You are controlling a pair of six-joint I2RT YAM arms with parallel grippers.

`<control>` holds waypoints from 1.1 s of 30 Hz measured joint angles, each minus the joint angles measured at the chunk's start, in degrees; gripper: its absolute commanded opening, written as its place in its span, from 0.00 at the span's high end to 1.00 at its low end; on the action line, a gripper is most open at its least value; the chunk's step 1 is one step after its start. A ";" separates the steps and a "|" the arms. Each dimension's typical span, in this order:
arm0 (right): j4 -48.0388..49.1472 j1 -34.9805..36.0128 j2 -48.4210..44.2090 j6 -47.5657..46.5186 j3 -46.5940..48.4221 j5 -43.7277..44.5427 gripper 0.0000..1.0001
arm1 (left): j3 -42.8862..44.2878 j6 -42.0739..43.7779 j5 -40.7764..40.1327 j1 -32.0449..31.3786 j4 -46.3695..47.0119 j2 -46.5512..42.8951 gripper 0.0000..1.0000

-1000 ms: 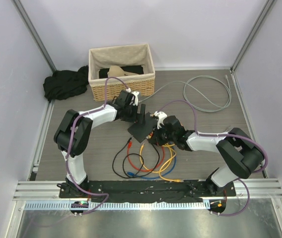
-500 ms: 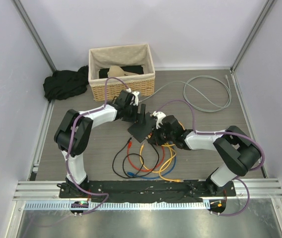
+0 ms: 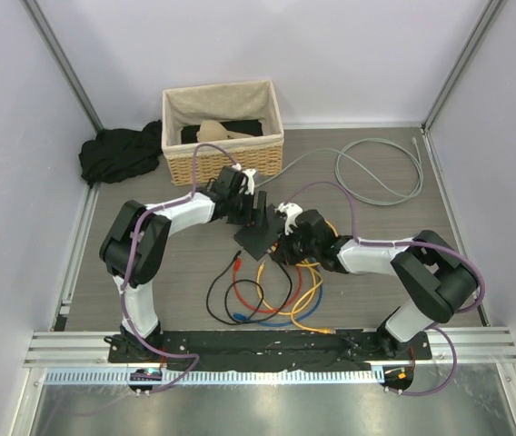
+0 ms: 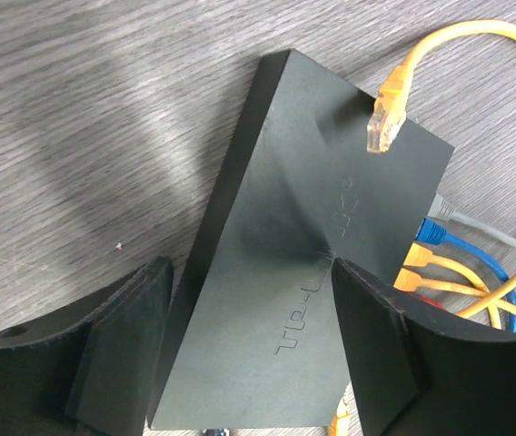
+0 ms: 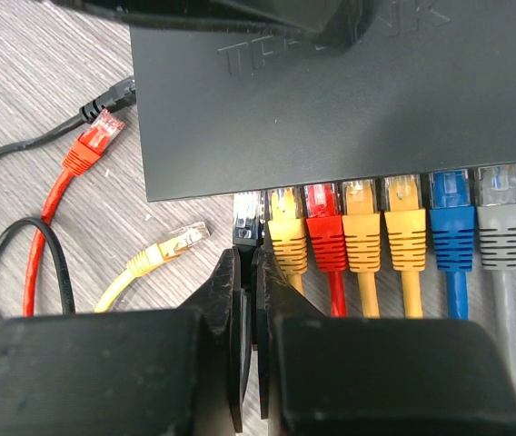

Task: Insert the plug into the switch port
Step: Insert the connector into the switch port.

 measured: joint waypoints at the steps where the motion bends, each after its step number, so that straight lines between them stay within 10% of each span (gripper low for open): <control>1: -0.28 0.00 -0.02 -0.37 0.17 0.22 0.99 | -0.07 -0.11 -0.04 -0.09 0.02 0.00 0.26; 33: -6.21 5.46 -1.11 -8.33 3.06 9.38 0.99 | -1.29 -1.53 -3.61 -2.16 1.22 -0.57 0.32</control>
